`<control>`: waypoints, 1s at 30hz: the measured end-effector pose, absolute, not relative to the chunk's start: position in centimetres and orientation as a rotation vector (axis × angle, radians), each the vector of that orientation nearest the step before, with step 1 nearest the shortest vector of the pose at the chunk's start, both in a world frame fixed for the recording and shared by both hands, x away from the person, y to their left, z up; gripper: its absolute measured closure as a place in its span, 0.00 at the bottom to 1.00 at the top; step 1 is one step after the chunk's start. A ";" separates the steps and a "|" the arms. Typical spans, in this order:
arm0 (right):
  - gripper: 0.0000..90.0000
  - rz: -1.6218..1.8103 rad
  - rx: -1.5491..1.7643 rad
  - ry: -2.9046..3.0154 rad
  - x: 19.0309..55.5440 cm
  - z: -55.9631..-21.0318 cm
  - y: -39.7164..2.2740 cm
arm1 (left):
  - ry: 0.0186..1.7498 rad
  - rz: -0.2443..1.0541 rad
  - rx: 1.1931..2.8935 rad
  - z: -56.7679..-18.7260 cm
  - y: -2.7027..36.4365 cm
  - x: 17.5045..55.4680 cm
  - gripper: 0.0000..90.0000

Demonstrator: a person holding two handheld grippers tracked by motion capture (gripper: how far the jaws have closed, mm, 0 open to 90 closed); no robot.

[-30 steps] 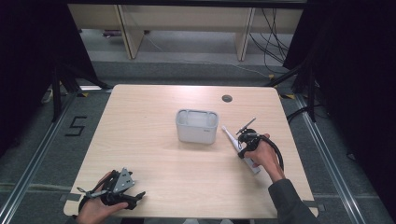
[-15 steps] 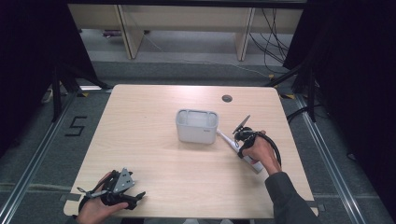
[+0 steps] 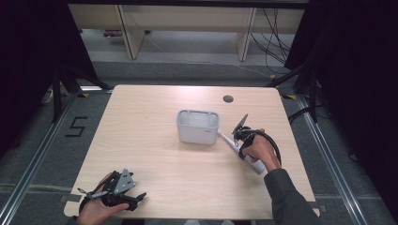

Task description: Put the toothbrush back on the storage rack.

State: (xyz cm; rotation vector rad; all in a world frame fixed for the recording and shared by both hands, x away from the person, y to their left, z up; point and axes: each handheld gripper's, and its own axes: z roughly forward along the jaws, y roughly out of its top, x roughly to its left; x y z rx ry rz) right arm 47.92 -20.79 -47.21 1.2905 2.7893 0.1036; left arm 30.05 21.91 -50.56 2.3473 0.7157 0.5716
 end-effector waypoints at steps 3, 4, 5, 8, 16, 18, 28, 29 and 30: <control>0.74 0.086 1.361 2.768 47.8 -47.1 -20.4 | 0.723 0.567 2.344 -50.5 21.9 30.0 0.18; 0.73 0.086 1.356 2.771 47.8 -47.1 -20.5 | 0.723 0.566 2.344 -50.6 21.9 30.0 0.18; 0.74 0.088 1.354 2.778 47.8 -47.1 -20.5 | 0.715 0.572 2.348 -50.5 21.9 30.0 0.18; 0.74 0.092 1.343 2.780 47.9 -47.2 -20.6 | 0.715 0.574 2.347 -50.5 21.9 30.0 0.18; 0.74 0.114 1.320 2.773 47.7 -46.9 -21.1 | 0.719 0.573 2.344 -50.5 21.9 30.1 0.18; 0.74 0.146 1.298 2.762 47.5 -46.5 -21.4 | 0.715 0.577 2.347 -50.5 21.9 30.1 0.18; 0.74 0.302 1.311 2.684 47.2 -44.5 -23.4 | 0.719 0.574 2.345 -50.6 21.9 30.1 0.18; 0.74 0.325 1.313 2.669 47.2 -44.2 -23.6 | 0.718 0.573 2.345 -50.5 21.9 30.1 0.18; 0.74 0.340 1.316 2.663 47.2 -43.9 -23.7 | 0.719 0.572 2.345 -50.6 21.9 30.1 0.18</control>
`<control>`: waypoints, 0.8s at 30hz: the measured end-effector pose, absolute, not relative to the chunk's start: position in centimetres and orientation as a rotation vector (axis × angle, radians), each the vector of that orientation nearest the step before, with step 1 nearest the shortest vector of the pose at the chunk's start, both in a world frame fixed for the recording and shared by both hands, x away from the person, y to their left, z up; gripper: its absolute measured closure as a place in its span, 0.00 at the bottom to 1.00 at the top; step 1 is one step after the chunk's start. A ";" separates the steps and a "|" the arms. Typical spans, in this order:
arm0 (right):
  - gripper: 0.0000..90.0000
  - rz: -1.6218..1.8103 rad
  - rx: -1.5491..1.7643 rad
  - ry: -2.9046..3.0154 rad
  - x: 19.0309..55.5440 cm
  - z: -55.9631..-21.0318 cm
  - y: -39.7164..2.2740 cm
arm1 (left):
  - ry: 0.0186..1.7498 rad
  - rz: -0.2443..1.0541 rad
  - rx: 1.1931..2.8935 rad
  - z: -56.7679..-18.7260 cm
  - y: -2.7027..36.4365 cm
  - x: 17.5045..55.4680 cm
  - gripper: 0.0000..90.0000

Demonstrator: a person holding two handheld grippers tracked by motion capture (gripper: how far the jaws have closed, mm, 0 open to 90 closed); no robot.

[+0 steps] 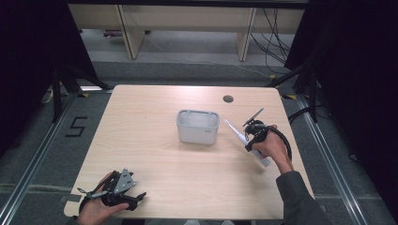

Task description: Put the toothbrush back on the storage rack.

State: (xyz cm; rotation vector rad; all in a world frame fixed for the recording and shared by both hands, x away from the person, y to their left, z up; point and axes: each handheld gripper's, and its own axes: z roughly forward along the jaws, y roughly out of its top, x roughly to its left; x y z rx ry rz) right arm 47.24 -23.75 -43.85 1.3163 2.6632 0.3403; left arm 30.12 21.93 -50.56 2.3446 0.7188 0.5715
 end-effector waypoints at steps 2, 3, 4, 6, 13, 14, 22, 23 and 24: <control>0.74 0.409 1.315 2.635 47.3 -43.1 -24.2 | 0.719 0.572 2.348 -50.5 22.0 30.1 0.18; 0.74 0.451 1.320 2.612 47.3 -42.6 -24.4 | 0.718 0.574 2.347 -50.5 22.0 30.1 0.18; 0.74 0.458 1.328 2.597 47.3 -42.2 -24.5 | 0.717 0.574 2.346 -50.5 22.0 30.1 0.18; 0.74 0.532 1.331 2.565 47.2 -41.6 -24.6 | 0.719 0.571 2.346 -50.5 21.9 30.1 0.18; 0.74 0.711 1.305 2.469 47.1 -40.1 -24.7 | 0.718 0.575 2.346 -50.5 22.0 30.2 0.18; 0.74 0.740 1.315 2.447 47.0 -39.8 -24.7 | 0.716 0.576 2.346 -50.5 22.0 30.2 0.18; 0.74 0.971 1.309 2.361 46.3 -38.6 -23.7 | 0.719 0.573 2.345 -50.5 21.9 30.1 0.18; 0.74 0.998 1.217 2.359 46.6 -38.6 -23.8 | 0.719 0.575 2.346 -50.5 22.0 30.2 0.18; 0.74 1.032 1.194 2.349 46.6 -38.3 -23.7 | 0.719 0.577 2.346 -50.5 22.0 30.2 0.18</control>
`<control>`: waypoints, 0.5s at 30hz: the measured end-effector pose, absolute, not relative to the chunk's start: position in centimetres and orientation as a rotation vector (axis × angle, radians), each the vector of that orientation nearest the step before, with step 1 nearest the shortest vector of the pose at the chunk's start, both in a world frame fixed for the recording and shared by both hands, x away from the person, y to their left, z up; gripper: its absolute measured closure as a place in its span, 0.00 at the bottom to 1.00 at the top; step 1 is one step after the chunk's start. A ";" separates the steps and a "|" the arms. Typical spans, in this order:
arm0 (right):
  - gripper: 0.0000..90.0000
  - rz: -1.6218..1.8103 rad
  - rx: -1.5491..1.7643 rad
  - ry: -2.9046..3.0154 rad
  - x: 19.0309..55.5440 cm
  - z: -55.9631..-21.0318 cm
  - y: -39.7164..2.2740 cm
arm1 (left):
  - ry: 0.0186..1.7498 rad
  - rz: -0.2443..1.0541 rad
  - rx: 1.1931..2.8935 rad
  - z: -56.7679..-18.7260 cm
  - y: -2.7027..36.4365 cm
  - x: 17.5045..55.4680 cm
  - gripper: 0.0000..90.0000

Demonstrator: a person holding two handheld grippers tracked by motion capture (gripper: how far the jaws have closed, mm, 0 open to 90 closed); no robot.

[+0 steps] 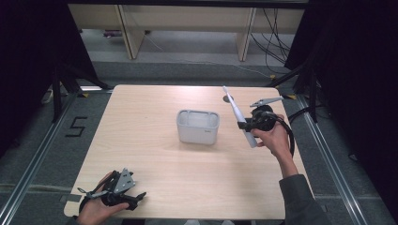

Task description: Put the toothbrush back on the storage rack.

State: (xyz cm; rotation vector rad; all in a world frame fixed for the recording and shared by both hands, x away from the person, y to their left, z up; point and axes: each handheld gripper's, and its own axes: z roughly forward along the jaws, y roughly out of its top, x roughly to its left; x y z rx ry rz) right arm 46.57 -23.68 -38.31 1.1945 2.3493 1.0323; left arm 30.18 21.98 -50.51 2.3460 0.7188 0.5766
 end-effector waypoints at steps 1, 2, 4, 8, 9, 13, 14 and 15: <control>0.74 1.056 1.216 2.329 46.4 -38.2 -23.4 | 0.717 0.577 2.346 -50.5 22.0 30.2 0.18; 0.74 1.064 1.236 2.343 46.2 -37.9 -23.1 | 0.716 0.577 2.346 -50.5 22.0 30.2 0.18; 0.74 1.125 1.225 2.309 46.2 -37.7 -22.6 | 0.718 0.573 2.347 -50.5 21.9 30.1 0.18; 0.74 1.195 1.150 2.268 46.5 -37.3 -21.7 | 0.715 0.576 2.344 -50.5 22.0 30.1 0.18; 0.74 1.226 1.149 2.261 46.5 -37.2 -21.5 | 0.717 0.575 2.346 -50.5 22.0 30.2 0.18; 0.74 1.295 1.157 2.231 46.7 -36.8 -20.6 | 0.715 0.575 2.345 -50.5 22.0 30.1 0.18; 0.74 1.315 1.128 2.222 47.0 -36.7 -20.5 | 0.717 0.574 2.345 -50.5 22.0 30.2 0.18; 0.74 1.348 1.133 2.201 47.0 -36.7 -20.3 | 0.718 0.575 2.346 -50.5 22.0 30.2 0.18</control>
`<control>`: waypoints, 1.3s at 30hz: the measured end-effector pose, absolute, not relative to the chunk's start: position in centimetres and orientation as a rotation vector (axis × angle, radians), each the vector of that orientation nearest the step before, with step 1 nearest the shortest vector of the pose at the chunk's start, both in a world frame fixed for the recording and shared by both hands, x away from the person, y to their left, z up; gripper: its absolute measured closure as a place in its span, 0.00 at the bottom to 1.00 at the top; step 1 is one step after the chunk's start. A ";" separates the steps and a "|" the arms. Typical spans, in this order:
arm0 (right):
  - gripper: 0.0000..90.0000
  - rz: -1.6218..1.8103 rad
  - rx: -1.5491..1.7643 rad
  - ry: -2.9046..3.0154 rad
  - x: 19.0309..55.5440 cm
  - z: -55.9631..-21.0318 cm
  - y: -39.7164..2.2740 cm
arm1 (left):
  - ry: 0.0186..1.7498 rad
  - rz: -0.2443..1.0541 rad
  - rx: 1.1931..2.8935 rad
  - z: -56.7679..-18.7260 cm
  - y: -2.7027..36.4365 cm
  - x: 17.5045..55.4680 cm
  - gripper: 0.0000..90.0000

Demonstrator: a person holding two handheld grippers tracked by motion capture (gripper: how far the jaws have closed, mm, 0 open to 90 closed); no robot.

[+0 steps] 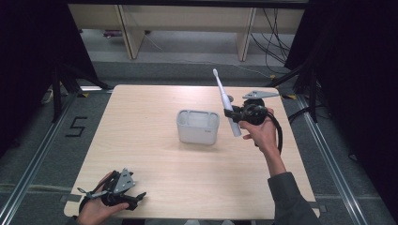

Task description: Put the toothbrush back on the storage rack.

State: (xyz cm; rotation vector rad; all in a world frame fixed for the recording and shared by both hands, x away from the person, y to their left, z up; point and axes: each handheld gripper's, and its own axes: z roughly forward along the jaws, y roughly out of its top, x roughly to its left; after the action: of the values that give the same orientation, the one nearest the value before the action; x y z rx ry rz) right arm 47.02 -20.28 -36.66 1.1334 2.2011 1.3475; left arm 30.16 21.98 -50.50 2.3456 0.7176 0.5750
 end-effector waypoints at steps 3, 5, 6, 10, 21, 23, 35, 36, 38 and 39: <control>0.74 1.386 1.111 2.159 47.5 -36.5 -19.8 | 0.716 0.575 2.343 -50.5 22.0 30.1 0.18; 0.74 1.416 1.121 2.139 47.7 -36.5 -19.5 | 0.717 0.574 2.346 -50.5 22.0 30.2 0.18; 0.74 1.442 1.125 2.131 47.9 -36.6 -19.4 | 0.716 0.575 2.345 -50.5 22.0 30.2 0.18; 0.74 1.475 1.130 2.100 48.4 -36.9 -19.0 | 0.715 0.574 2.346 -50.5 22.0 30.1 0.18; 0.74 1.539 1.150 2.032 49.1 -36.9 -17.8 | 0.715 0.573 2.346 -50.5 22.0 30.1 0.18; 0.74 1.553 1.127 2.017 49.4 -36.9 -17.5 | 0.716 0.575 2.342 -50.5 21.9 30.1 0.18; 0.74 1.570 1.123 2.023 50.5 -37.6 -15.2 | 0.719 0.569 2.338 -50.5 22.0 30.1 0.18; 0.74 1.556 1.132 2.024 50.6 -37.6 -15.1 | 0.716 0.570 2.343 -50.5 22.0 30.1 0.18; 0.74 1.557 1.123 2.016 50.8 -37.8 -15.0 | 0.715 0.574 2.341 -50.5 22.0 30.1 0.18; 0.74 1.562 1.148 2.021 50.8 -37.9 -14.9 | 0.710 0.570 2.343 -50.4 22.0 30.1 0.18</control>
State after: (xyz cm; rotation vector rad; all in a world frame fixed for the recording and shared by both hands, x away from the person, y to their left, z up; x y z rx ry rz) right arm 50.77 -14.91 -37.89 1.1475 2.0209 1.5621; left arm 30.07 22.00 -50.43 2.3426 0.7096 0.5700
